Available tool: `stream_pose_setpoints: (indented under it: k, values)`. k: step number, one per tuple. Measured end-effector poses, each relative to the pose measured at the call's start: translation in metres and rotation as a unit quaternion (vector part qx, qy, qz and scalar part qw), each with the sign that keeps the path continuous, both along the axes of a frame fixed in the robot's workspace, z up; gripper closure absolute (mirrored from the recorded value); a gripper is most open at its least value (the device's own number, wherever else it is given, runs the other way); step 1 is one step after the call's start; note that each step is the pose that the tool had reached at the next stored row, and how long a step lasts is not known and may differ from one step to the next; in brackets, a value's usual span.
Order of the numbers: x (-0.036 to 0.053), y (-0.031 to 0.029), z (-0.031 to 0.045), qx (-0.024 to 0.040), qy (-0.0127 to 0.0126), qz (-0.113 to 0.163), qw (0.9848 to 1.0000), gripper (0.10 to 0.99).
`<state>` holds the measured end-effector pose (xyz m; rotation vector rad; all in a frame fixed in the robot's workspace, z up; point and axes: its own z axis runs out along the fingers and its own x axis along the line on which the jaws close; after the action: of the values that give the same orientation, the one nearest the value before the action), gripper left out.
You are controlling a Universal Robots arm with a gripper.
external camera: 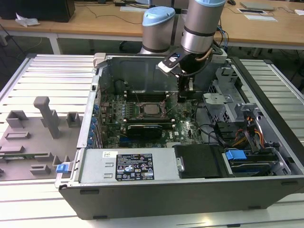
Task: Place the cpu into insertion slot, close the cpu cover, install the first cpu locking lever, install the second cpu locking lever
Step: 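Close the cpu cover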
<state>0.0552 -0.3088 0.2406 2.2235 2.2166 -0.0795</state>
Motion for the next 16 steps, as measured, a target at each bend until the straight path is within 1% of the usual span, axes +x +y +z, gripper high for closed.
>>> stream_pose_setpoints:
  k: [1,2,3,5,7,14,16]
  values:
    - [-0.0047,0.0009,0.0000,0.0000,0.0000,0.000,1.0000,0.980]
    - [-0.0073,0.0015,0.0000,0.0000,-0.0001,0.000,1.0000,0.980]
    - [-0.0134,0.0026,0.0000,0.0000,-0.0004,0.000,1.0000,0.980]
    - [-0.0175,0.0032,0.0000,0.0000,-0.0010,0.000,1.0000,0.980]
    - [-0.0268,0.0043,0.0000,0.0000,-0.0024,0.000,1.0000,0.980]
    - [-0.0437,0.0079,0.0001,-0.0001,-0.0032,0.000,1.0000,0.980]
    - [-0.0455,0.0081,0.0000,0.0000,-0.0037,0.000,1.0000,0.980]
